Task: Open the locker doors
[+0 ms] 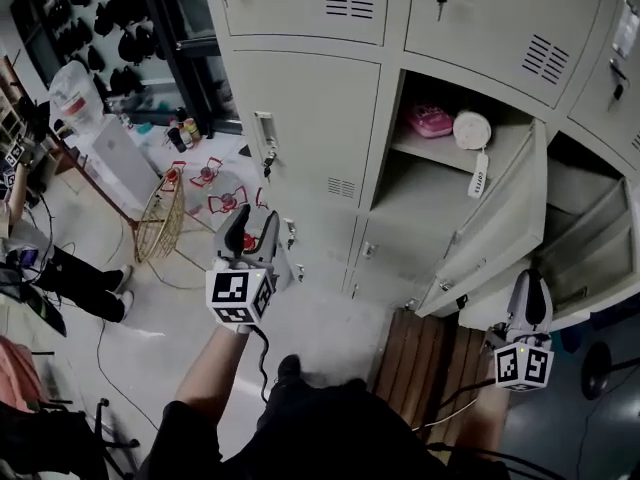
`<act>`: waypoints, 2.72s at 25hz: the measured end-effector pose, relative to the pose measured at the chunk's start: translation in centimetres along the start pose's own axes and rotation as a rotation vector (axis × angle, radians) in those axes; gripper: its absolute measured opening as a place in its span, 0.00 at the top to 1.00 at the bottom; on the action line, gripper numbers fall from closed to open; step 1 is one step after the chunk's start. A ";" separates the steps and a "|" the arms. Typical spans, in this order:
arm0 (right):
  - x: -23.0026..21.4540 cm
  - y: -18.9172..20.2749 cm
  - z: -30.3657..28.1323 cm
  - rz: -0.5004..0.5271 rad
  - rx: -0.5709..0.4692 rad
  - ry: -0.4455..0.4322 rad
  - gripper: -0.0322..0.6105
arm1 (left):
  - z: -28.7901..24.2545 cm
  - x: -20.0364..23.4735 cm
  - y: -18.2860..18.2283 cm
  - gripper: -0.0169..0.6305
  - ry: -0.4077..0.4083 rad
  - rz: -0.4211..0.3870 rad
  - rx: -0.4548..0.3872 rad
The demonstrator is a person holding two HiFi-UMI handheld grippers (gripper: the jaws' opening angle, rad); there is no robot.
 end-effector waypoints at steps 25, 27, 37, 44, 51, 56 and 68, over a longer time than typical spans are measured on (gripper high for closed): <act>0.7 0.4 1.6 0.028 0.031 0.185 0.89 | -17.6 8.9 1.7 0.67 -0.193 -0.105 0.050; 0.9 0.4 1.6 0.026 0.028 0.190 0.89 | -18.0 9.1 1.7 0.67 -0.207 -0.111 0.050; 0.8 0.7 1.4 0.009 0.033 0.181 0.91 | -17.5 9.3 2.1 0.67 -0.263 -0.117 0.058; 0.0 1.1 0.6 -0.013 0.044 0.151 0.91 | -14.8 8.9 1.9 0.67 -0.269 -0.095 0.056; -0.8 1.4 -0.5 -0.030 0.031 0.100 0.92 | -10.8 7.8 1.7 0.67 -0.292 -0.057 0.050; -1.3 1.3 -1.2 -0.039 0.011 0.071 0.93 | -8.1 6.3 1.2 0.67 -0.274 0.017 0.043; -2.1 1.8 -0.7 -0.068 0.003 0.077 0.94 | -5.3 4.7 0.7 0.70 -0.130 0.037 0.039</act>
Point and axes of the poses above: the fingertips, and each gripper's own axes: z backward along the fingers, x to its left, y out of its underside, the point moved 6 cm from there along z, backward along the fingers, and after that the axes turned 3 degrees about -z, right-handed, at the moved point
